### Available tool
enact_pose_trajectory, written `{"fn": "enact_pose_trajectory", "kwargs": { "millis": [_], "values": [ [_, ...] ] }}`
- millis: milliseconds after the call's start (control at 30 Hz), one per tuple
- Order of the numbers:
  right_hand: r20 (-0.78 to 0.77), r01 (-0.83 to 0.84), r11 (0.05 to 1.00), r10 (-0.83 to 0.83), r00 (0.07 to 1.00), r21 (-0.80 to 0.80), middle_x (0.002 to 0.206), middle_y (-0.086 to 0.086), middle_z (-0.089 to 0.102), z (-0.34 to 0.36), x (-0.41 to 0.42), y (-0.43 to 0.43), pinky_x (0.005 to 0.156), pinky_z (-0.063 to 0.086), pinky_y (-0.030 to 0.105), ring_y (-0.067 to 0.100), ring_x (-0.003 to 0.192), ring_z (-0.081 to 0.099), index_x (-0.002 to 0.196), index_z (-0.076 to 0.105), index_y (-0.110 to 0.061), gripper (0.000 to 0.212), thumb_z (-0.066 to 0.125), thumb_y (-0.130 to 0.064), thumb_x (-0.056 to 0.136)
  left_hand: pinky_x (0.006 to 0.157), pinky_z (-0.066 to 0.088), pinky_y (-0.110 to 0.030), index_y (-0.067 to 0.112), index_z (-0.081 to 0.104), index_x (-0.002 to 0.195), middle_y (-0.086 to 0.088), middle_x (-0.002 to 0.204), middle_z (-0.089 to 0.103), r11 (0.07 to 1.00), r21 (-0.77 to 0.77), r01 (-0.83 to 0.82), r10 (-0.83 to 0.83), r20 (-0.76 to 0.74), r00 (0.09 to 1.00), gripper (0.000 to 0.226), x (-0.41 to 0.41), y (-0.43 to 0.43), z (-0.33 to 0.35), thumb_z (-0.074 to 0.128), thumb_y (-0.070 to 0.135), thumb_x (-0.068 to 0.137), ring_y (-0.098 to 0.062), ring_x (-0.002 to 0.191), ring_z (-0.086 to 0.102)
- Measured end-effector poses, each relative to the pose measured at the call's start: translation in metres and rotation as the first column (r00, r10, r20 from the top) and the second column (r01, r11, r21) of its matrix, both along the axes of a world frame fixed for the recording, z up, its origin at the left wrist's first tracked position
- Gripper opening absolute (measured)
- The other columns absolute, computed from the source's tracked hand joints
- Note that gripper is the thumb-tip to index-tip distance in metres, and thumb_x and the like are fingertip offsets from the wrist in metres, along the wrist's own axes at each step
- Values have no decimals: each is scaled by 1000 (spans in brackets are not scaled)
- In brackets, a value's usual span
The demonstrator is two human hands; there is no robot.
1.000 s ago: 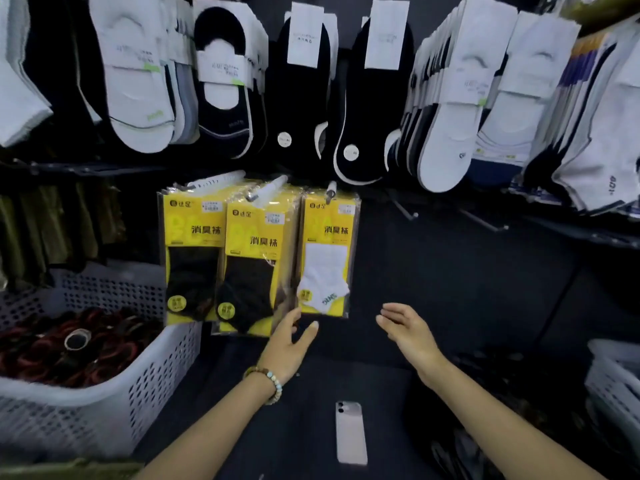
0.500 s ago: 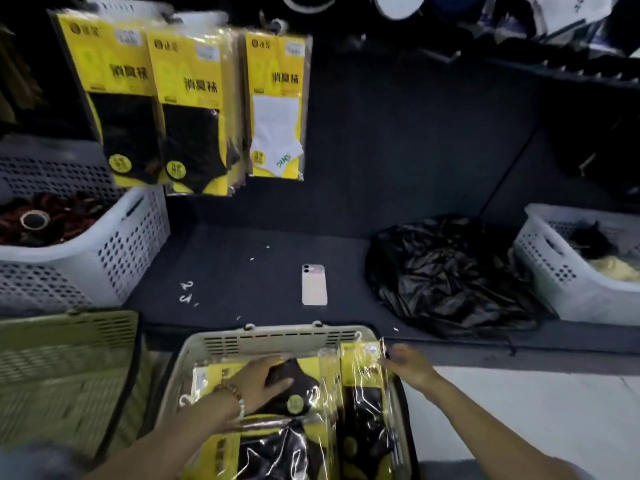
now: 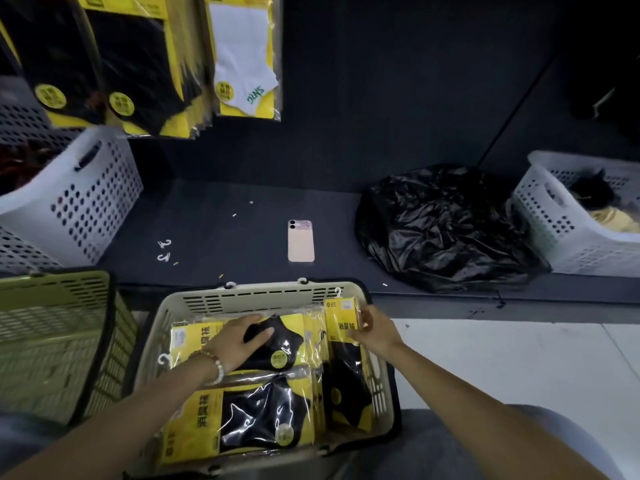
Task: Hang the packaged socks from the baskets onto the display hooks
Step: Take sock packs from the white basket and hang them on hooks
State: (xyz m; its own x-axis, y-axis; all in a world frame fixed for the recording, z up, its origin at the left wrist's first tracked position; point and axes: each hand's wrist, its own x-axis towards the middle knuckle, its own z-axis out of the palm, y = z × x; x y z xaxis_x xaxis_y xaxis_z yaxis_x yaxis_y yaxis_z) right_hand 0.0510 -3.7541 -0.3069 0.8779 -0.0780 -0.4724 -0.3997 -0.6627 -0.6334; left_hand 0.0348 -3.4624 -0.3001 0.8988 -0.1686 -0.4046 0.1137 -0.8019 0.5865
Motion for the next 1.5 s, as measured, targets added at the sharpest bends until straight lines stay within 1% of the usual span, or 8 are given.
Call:
{"fn": "enact_pose_trajectory", "kwargs": {
  "millis": [367, 600, 733, 800, 933, 1100, 1300, 1500],
  "values": [
    [312, 226, 970, -241, 919, 86, 100, -2, 70, 44, 26, -16, 80, 51, 35, 23, 92, 65, 109, 63, -26, 19, 60, -21, 91, 105, 28, -28, 24, 35, 140, 3, 146, 37, 985, -165, -46, 45, -12, 999, 62, 6, -13, 16, 39, 56, 88, -15, 133, 36],
    [556, 21, 961, -177, 812, 276, 98, -2, 72, 145, 41, -27, 81, 53, 39, 26, 85, 66, 109, 65, -25, 19, 59, -16, 93, 103, 33, -29, 26, 38, 139, 9, 140, 42, 882, -448, -143, 178, 37, 983, 62, 22, -27, 68, 43, 55, 84, -10, 128, 40],
    [459, -81, 848, -201, 865, 524, 93, -7, 74, 154, 36, 1, 78, 53, 21, 5, 82, 68, 104, 65, -15, 18, 60, -4, 91, 83, 36, -7, 28, 41, 134, 17, 127, 46, 785, -584, -205, 225, -40, 974, 53, 25, -29, 88, 50, 46, 86, 1, 114, 45],
    [329, -26, 755, -255, 909, 656, 103, 7, 73, 142, 33, 20, 87, 55, 31, 12, 88, 67, 105, 65, -10, 17, 62, -4, 89, 68, 40, -2, 34, 50, 122, 24, 117, 54, 756, -608, -242, 211, -123, 970, 41, 21, -30, 92, 52, 47, 84, 7, 104, 51],
    [128, 28, 641, -196, 972, 767, 112, 9, 71, 110, 24, 51, 90, 54, 33, 25, 104, 67, 112, 67, -12, 25, 66, -10, 86, 83, 43, -15, 35, 69, 94, 22, 94, 70, 800, -563, -210, 167, -127, 978, 37, 14, -30, 88, 56, 60, 70, 4, 93, 63],
    [48, 52, 758, -110, 993, 650, 114, 2, 69, 76, 27, 48, 90, 50, 29, 16, 103, 65, 114, 65, -22, 30, 65, -34, 86, 63, 39, -1, 29, 68, 83, 22, 79, 70, 806, -516, -289, 281, -96, 955, 10, 12, -14, 69, 62, 36, 85, 14, 75, 62],
    [-75, 271, 937, -260, 963, 220, 129, 9, 54, 5, 13, 13, 103, 40, 32, 24, 120, 52, 134, 47, -5, 60, 68, -34, 86, 94, 41, -29, 10, 63, 116, -6, 121, 60, 803, -352, -481, 453, -162, 876, 45, 12, 33, 35, 62, 41, 83, -21, 109, 57],
    [-195, 304, 923, -262, 945, 235, 145, 10, 42, -26, 20, 25, 106, 34, 34, 26, 131, 42, 140, 41, -9, 67, 66, -39, 86, 106, 29, -42, 10, 47, 133, -12, 142, 43, 775, -272, -570, 511, -260, 819, 71, 4, 48, -2, 62, 51, 78, -30, 130, 40]
  ]
}}
